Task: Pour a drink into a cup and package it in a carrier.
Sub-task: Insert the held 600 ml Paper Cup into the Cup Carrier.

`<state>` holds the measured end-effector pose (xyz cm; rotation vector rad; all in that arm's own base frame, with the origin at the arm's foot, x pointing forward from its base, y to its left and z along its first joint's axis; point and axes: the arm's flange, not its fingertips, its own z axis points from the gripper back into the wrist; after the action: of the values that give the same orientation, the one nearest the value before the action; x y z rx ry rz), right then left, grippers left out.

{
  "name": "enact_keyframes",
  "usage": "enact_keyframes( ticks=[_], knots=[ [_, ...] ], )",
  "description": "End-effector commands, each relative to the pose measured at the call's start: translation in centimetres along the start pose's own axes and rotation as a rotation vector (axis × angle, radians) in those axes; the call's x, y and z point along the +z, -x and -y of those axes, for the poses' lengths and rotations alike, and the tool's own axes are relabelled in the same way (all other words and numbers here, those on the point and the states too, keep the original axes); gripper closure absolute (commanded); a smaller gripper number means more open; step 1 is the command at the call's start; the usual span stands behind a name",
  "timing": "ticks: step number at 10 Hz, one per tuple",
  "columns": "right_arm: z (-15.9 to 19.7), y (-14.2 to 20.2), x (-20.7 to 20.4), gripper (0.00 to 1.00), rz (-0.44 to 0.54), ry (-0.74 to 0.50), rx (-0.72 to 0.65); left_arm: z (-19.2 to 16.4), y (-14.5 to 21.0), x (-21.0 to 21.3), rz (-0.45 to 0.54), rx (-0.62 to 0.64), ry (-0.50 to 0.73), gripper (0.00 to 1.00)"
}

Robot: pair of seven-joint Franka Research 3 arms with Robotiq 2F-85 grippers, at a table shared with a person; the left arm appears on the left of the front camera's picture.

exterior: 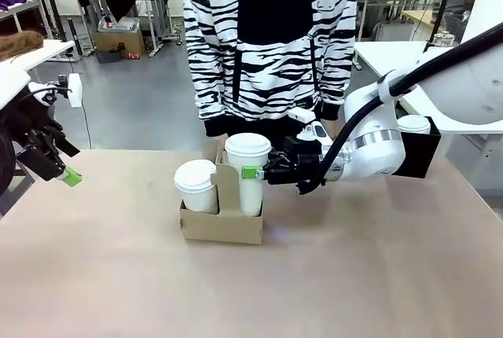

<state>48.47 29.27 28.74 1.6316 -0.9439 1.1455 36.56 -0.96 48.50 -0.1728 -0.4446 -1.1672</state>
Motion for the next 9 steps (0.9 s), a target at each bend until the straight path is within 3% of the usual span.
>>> enact_keyframes(
  ticks=[1, 8, 9],
  knots=[
    [0.2, 0.8, -0.1, 0.12, -0.011, -0.041, 0.052, -0.2, -0.1, -0.1, 0.009, 0.016, -0.004, 0.00],
    [1.4, 3.5, 1.1, 0.12, -0.141, -0.158, 0.139, -0.2, -0.1, -0.1, 0.009, 0.016, -0.004, 0.00],
    [1.5, 3.5, 1.3, 0.00, -0.155, -0.152, 0.156, -0.2, -0.1, -0.1, 0.009, 0.016, -0.004, 0.00]
  ],
)
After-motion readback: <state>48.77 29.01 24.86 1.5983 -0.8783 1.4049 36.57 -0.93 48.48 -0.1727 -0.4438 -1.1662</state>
